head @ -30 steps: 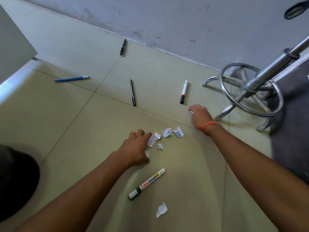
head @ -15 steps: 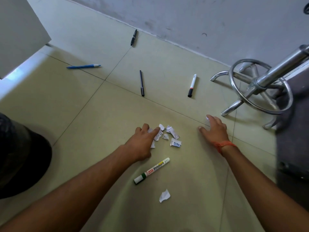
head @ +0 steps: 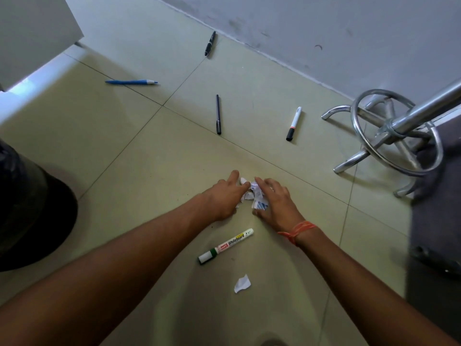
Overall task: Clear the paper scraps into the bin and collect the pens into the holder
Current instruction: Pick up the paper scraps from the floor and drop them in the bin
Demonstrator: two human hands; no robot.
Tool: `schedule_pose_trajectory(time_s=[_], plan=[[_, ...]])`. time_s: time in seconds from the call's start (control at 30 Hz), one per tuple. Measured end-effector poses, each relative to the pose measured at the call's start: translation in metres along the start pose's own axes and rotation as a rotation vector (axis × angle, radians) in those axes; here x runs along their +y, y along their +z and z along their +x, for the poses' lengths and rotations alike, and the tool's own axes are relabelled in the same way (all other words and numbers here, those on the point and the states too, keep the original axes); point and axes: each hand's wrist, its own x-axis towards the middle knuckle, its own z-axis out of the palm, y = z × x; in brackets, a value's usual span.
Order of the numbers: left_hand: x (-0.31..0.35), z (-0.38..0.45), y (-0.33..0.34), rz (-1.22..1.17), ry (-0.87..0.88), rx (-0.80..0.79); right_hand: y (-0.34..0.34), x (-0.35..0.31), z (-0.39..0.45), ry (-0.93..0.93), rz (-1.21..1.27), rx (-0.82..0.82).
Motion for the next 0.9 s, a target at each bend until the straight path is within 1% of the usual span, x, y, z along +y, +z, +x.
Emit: schedule_pose_trajectory(time_s=[0.1,0.2,0.37,0.43,0.53,0.63,0.7,0.8,0.9], plan=[[-0.001,0.001,0.006,-0.040,0.053,0.106,0.001,-0.005,0.011,-0.005,0.055,0.019],[-0.003,0.001,0.013,-0.085,0.048,0.167,0.003,-0.007,0.011,-0.042,0.136,0.102],[0.002,0.000,0.015,-0.175,-0.013,0.192,0.015,-0.011,0.007,-0.077,0.156,0.259],[0.004,0.001,0.012,-0.245,-0.074,0.208,0.017,-0.015,0.008,-0.040,0.208,0.294],[0.000,-0.001,0.009,-0.432,-0.185,0.257,0.014,-0.017,0.012,0.094,0.384,0.331],[-0.010,-0.011,0.006,-0.665,-0.249,0.277,0.005,-0.019,0.005,0.221,0.630,0.285],[-0.020,-0.018,0.003,-0.721,-0.270,0.321,-0.002,-0.022,-0.007,0.239,0.726,0.240],[-0.030,-0.026,-0.001,-0.754,-0.303,0.348,-0.004,-0.025,-0.043,0.201,0.694,0.186],[-0.033,-0.029,-0.002,-0.864,-0.341,0.364,0.011,-0.027,-0.091,0.119,0.588,0.047]])
